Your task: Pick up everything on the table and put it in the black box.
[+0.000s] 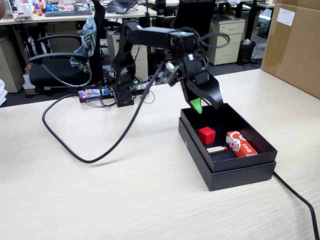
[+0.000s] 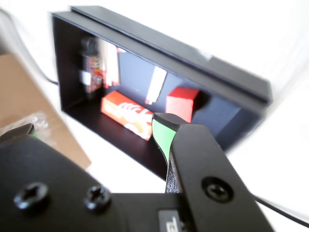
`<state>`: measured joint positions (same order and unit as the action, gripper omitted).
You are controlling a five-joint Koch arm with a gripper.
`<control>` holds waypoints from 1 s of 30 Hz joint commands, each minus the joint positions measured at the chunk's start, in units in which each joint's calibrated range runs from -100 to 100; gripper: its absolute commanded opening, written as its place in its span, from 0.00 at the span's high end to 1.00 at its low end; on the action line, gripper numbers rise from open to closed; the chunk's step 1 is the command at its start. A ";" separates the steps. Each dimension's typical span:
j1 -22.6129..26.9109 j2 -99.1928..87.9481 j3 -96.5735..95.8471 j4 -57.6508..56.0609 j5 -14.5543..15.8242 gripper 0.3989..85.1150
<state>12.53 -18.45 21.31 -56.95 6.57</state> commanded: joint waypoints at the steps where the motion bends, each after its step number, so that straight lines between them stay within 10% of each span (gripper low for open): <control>1: -2.88 -16.84 -2.64 0.15 -2.83 0.44; 12: -13.28 -57.34 -42.44 7.14 -4.98 0.42; 30: -16.12 -73.06 -99.19 54.75 -6.25 0.42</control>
<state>-3.35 -89.64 -76.91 -11.58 1.15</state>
